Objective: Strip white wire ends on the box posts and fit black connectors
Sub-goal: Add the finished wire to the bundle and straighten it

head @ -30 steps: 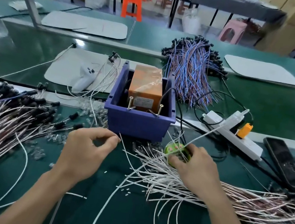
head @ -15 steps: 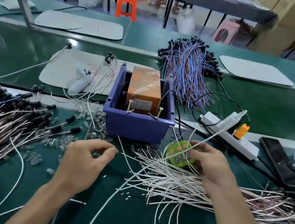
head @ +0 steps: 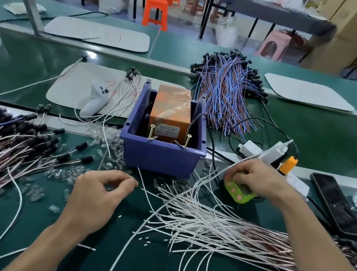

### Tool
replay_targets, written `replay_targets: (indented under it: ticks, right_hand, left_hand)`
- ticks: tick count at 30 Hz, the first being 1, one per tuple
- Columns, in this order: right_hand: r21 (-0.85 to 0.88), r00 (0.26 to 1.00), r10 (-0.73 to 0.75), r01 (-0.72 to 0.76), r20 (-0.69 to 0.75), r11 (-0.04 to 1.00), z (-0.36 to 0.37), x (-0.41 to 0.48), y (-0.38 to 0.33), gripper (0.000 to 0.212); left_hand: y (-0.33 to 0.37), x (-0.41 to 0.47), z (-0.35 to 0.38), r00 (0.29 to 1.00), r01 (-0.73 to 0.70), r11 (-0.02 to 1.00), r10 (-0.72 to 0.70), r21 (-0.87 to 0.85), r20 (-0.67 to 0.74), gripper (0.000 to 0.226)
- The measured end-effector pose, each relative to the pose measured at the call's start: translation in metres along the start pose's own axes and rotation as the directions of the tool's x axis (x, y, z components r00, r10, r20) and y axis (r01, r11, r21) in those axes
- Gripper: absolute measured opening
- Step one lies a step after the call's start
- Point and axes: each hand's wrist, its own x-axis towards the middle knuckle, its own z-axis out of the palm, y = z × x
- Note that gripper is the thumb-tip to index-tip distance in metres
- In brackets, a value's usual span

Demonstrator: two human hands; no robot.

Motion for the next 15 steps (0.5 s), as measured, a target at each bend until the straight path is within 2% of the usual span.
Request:
replay_targets:
  ticks: [3,6,9,12,15]
  right_hand:
    - [0.002,0.999,0.005,-0.005,0.033,1.000,0.003,0.008,-0.005,0.029]
    - [-0.022,0.989,0.033,-0.037,-0.147,0.999,0.015,0.011,-0.001,0.020]
    - [-0.134,0.928,0.054,-0.111,-0.370,0.985,0.029,-0.004,0.007,0.014]
    - [-0.233,0.753,-0.016,-0.184,-0.658,0.955,0.038,-0.033,0.001,0.024]
    - [-0.211,0.554,-0.092,-0.156,-0.828,0.965,0.046,-0.059,-0.023,0.026]
  left_hand:
    - [0.002,0.001,-0.002,1.000,0.027,0.999,-0.026,0.045,-0.015,0.011]
    - [0.004,0.004,-0.012,0.997,0.034,0.991,-0.025,0.126,-0.077,0.022]
    - [0.006,0.012,-0.033,0.988,0.056,0.976,-0.023,0.212,-0.154,0.018]
    - [0.002,0.019,-0.060,0.969,0.079,0.943,0.004,0.323,-0.248,0.005]
    - [-0.006,0.026,-0.084,0.942,0.122,0.870,0.051,0.478,-0.333,0.010]
